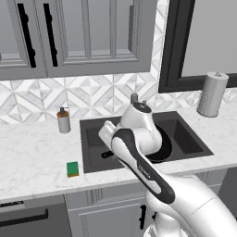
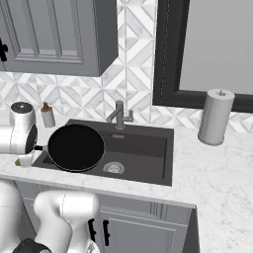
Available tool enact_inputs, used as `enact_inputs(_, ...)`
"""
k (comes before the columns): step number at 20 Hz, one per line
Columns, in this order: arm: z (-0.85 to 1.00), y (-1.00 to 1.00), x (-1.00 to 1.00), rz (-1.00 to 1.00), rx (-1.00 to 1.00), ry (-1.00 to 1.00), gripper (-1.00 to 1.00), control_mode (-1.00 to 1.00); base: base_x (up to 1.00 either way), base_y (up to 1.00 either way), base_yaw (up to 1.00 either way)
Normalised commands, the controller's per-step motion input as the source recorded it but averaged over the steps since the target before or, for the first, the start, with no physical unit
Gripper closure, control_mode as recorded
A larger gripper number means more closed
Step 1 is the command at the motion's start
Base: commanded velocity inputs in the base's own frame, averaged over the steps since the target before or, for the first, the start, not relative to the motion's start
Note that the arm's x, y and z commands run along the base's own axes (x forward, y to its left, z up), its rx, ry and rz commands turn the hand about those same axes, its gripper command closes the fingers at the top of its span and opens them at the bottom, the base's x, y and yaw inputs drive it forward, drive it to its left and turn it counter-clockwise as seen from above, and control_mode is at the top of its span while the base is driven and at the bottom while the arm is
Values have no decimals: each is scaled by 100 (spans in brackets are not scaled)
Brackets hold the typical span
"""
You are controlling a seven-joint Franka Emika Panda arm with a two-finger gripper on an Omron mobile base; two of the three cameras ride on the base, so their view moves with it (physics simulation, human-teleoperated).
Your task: Pick the pan and sponge and place them into the sink. Then turn on the water.
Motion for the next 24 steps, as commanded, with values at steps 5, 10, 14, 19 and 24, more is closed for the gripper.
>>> enact_inputs(5, -12, 0, 14, 0, -12, 0, 100, -100, 0, 0, 0)
enact_inputs(10, -14, -6, 26, 3, -1, 12, 100, -100, 0, 0, 0)
enact_inputs(14, -11, -12, 22, 1, 2, 11, 100, -100, 0, 0, 0)
enact_inputs(19, -18, -15, 27, 0, 0, 7, 100, -100, 0, 0, 0)
enact_inputs(24, -25, -24, 26, 0, 0, 7, 100, -100, 0, 0, 0)
